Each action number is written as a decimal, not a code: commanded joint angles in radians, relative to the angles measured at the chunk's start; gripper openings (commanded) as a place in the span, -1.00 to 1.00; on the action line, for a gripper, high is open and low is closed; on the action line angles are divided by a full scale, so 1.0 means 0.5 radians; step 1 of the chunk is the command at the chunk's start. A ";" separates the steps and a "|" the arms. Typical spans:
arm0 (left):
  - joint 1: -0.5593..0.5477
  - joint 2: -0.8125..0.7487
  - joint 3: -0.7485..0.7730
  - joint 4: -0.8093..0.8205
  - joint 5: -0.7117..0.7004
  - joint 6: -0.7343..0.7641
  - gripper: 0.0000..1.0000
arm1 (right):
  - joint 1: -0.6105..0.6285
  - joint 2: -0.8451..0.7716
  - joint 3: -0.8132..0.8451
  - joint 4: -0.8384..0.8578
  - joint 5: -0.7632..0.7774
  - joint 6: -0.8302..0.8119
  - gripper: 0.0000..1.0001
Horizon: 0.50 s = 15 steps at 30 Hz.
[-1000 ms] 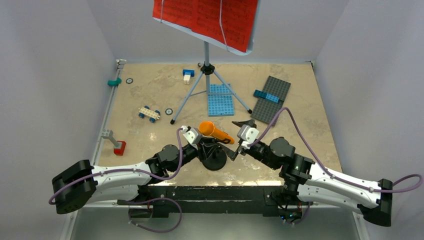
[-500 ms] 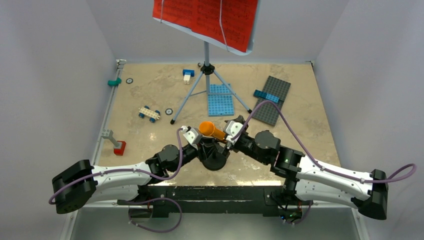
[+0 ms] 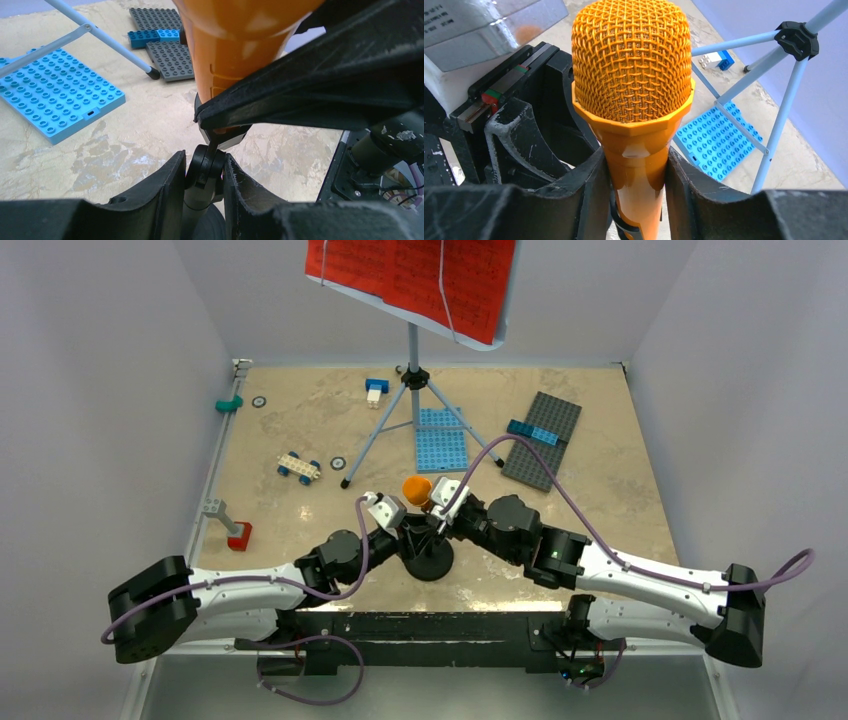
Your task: Pack up the instrument practice props
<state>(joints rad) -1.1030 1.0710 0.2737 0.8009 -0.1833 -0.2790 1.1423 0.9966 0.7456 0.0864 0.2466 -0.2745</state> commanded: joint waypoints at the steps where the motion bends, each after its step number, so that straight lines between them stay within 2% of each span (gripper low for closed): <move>1: -0.070 0.094 0.003 -0.297 0.017 -0.101 -1.00 | -0.018 -0.039 0.073 0.129 0.177 -0.003 -0.65; 3: -0.084 0.110 0.005 -0.304 -0.030 -0.095 -1.00 | -0.020 -0.054 0.084 0.096 0.278 0.002 -1.00; 15: -0.130 0.245 -0.045 -0.198 -0.254 -0.102 -1.00 | -0.017 -0.220 0.114 -0.055 0.847 -0.112 -1.00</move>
<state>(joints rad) -1.1534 1.1469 0.2977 0.8520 -0.2710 -0.2924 1.1599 0.9470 0.7464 0.0315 0.4049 -0.2546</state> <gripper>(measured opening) 0.340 0.411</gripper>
